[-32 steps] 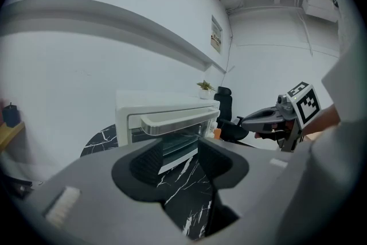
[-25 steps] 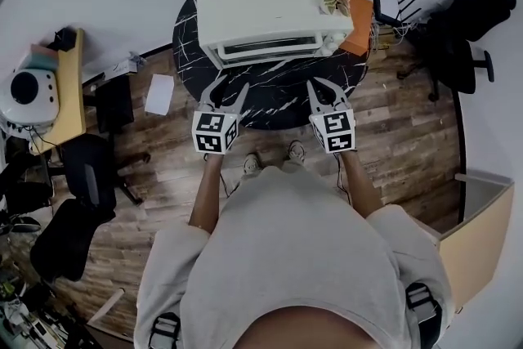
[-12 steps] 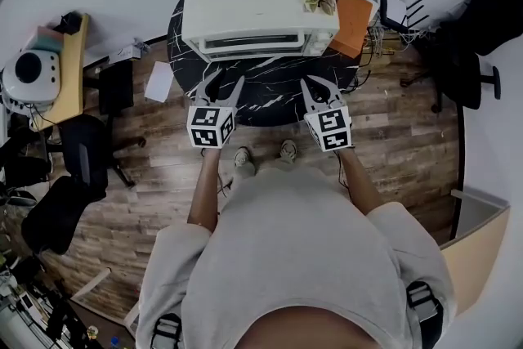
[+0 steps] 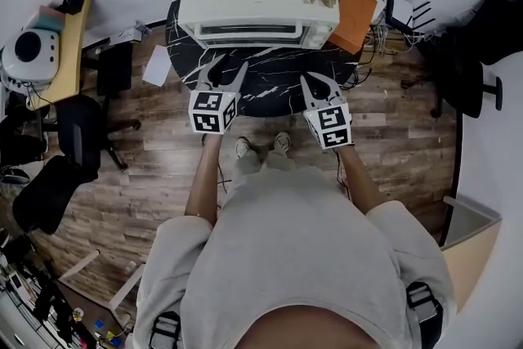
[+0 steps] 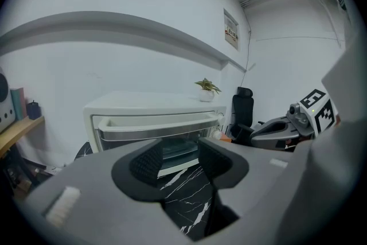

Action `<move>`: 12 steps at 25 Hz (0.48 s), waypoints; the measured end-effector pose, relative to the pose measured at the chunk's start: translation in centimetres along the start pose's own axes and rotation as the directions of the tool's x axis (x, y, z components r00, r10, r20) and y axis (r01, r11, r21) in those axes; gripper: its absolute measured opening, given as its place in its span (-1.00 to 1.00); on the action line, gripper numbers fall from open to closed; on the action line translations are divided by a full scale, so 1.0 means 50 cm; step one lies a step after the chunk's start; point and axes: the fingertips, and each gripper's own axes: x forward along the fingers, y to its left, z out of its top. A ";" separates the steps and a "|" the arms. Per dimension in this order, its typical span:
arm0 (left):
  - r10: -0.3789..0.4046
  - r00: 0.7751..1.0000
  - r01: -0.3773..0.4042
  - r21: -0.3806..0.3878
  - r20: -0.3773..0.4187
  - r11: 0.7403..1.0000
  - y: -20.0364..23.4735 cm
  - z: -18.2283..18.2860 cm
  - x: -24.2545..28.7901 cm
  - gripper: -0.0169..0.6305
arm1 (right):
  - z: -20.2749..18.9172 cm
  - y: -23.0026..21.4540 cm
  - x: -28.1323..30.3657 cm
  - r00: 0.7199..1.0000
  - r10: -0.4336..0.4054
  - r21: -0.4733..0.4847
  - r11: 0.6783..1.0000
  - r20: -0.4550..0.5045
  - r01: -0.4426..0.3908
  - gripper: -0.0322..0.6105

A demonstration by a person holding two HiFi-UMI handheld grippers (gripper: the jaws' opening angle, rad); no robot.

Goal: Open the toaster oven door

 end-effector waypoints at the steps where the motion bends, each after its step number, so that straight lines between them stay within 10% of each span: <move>1: -0.003 1.000 0.003 0.000 0.001 1.000 0.000 0.000 0.002 -0.34 | -0.002 0.003 -0.001 1.000 0.000 0.000 1.000 -0.002 0.000 -0.86; 12: -0.044 0.999 0.045 -0.077 0.025 0.996 0.012 0.001 0.025 -0.34 | -0.012 0.026 0.010 0.999 -0.023 0.010 1.000 -0.036 0.023 -0.86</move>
